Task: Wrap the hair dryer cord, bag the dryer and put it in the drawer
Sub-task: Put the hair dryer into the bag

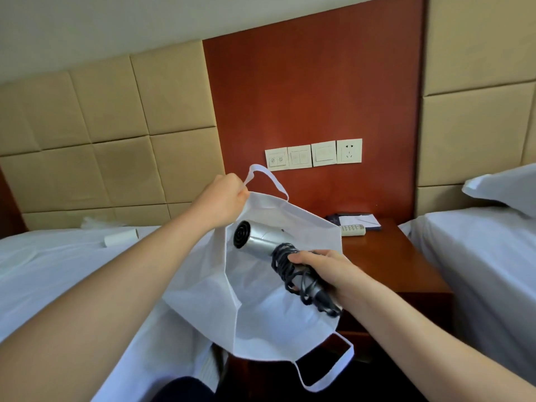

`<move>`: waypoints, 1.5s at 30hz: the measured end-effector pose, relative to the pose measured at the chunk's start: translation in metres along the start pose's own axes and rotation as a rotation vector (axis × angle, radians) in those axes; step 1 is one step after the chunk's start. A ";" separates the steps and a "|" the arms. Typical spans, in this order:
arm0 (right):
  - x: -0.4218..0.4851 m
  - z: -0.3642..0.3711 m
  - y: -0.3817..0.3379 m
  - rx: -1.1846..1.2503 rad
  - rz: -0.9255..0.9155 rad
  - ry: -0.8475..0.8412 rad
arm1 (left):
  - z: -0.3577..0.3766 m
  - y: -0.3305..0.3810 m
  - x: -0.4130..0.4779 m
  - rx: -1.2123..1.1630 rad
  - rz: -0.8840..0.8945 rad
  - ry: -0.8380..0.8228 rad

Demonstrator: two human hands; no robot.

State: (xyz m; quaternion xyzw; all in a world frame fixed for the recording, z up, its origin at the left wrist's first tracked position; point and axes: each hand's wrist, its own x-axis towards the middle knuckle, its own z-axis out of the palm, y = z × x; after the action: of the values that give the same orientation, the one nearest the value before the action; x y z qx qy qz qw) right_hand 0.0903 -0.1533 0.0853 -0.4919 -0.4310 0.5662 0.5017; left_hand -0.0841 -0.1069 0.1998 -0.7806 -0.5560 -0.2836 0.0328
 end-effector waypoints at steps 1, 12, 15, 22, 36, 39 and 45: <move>0.009 0.006 0.005 0.034 0.013 0.014 | 0.000 0.002 -0.002 0.000 0.008 0.018; 0.116 0.054 0.047 0.219 0.060 0.367 | -0.028 0.008 -0.024 -0.009 0.250 0.196; 0.139 0.051 0.052 0.280 0.029 0.467 | -0.034 0.012 -0.026 -0.088 0.296 0.257; 0.146 0.047 0.062 0.193 0.002 0.687 | -0.025 0.015 -0.020 -0.161 0.347 0.252; 0.197 0.068 0.078 0.336 0.011 0.428 | -0.014 0.000 -0.009 -0.239 0.307 0.131; 0.200 0.054 0.072 0.102 0.055 0.280 | -0.011 -0.005 -0.008 -0.245 0.306 0.121; 0.176 0.035 0.066 -0.450 0.011 0.187 | -0.005 -0.016 -0.004 -0.276 0.318 0.058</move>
State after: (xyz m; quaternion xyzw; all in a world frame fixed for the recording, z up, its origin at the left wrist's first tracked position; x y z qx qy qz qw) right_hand 0.0439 0.0130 0.0036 -0.6440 -0.4954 0.4104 0.4141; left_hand -0.1014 -0.1063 0.1978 -0.8472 -0.3803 -0.3706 -0.0141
